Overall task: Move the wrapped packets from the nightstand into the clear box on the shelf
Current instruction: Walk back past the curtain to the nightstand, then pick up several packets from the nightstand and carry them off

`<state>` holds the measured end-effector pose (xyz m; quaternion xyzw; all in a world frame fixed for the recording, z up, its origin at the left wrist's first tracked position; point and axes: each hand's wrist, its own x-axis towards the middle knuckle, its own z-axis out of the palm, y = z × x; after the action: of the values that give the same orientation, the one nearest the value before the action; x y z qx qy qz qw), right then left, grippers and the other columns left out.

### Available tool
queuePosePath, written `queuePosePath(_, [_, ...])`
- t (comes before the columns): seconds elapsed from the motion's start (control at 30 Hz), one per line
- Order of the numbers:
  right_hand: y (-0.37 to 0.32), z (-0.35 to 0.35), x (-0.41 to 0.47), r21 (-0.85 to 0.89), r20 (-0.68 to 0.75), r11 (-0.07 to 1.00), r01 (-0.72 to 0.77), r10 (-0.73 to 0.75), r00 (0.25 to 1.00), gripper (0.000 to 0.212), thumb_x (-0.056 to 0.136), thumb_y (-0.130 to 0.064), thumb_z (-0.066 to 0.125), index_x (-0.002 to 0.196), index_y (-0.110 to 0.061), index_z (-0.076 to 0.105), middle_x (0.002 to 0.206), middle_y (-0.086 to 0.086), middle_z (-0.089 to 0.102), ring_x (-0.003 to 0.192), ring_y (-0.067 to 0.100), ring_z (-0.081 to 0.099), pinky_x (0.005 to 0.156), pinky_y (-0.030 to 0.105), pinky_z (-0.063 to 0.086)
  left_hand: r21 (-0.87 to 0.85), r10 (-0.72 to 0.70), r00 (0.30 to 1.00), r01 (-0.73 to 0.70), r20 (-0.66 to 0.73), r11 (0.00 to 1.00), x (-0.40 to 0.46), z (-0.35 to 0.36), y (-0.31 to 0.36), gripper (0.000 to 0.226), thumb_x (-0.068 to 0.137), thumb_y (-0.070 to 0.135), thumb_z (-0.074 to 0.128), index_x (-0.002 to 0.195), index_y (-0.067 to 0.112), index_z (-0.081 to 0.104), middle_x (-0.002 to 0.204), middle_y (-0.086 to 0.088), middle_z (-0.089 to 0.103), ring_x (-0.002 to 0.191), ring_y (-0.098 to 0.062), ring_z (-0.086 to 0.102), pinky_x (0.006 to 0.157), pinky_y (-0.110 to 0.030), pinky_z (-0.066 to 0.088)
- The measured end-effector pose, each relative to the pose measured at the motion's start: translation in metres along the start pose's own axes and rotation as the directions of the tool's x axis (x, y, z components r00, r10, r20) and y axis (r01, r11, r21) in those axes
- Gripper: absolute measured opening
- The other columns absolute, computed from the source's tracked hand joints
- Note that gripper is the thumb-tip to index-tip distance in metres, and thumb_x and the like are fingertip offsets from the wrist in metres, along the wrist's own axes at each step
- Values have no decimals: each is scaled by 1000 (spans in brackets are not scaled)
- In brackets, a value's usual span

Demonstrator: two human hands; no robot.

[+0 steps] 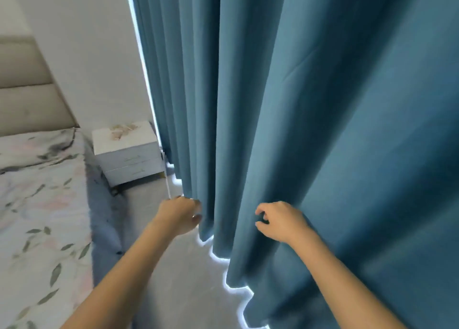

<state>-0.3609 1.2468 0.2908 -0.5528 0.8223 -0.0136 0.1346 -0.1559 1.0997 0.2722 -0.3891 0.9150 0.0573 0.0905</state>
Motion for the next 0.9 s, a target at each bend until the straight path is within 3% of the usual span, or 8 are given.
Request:
queuePosePath(0.13, [-43, -6, 85, -15, 4, 987, 158, -158, 987, 32, 91, -41, 50, 121, -32, 57, 111, -7, 64, 108, 18, 57, 82, 30, 48, -52, -146, 989, 146, -2, 988, 19, -12, -62, 33, 96, 41, 43, 126, 33, 54, 125, 4, 60, 116, -20, 54, 86, -33, 46])
queuePosePath(0.27, [-104, 2, 177, -16, -97, 963, 269, -270, 958, 31, 91, -42, 48, 118, -31, 59, 101, -7, 67, 102, 18, 59, 80, 29, 48, -21, -260, 965, 260, -32, 965, 49, -12, -139, 30, 96, 39, 43, 121, 34, 59, 121, 3, 62, 114, -21, 54, 88, -36, 47])
queuePosePath(0.4, [-172, 13, 276, -38, -85, 933, 357, -359, 929, 33, 93, -43, 46, 121, -30, 57, 105, -5, 67, 103, 19, 60, 78, 29, 48, -54, -345, 938, 343, -19, 938, 91, -4, -227, 30, 95, 37, 44, 119, 35, 60, 122, 3, 63, 115, -22, 55, 90, -37, 48])
queuePosePath(0.7, [-297, 15, 469, 10, 55, 932, 362, -362, 930, 35, 91, -41, 47, 124, -33, 55, 113, -8, 65, 111, 17, 57, 85, 29, 48, -88, -431, 901, 433, 41, 897, 200, -23, -406, 30, 94, 29, 40, 114, 25, 62, 114, -2, 64, 109, -25, 56, 87, -34, 48])
queuePosePath(0.9, [-347, 9, 593, 70, 131, 939, 335, -342, 931, 33, 91, -39, 47, 122, -33, 56, 112, -8, 66, 104, 16, 61, 79, 27, 48, -185, -426, 900, 436, 92, 881, 289, -26, -489, 25, 94, 28, 40, 104, 24, 62, 106, 1, 66, 101, -23, 59, 82, -35, 51])
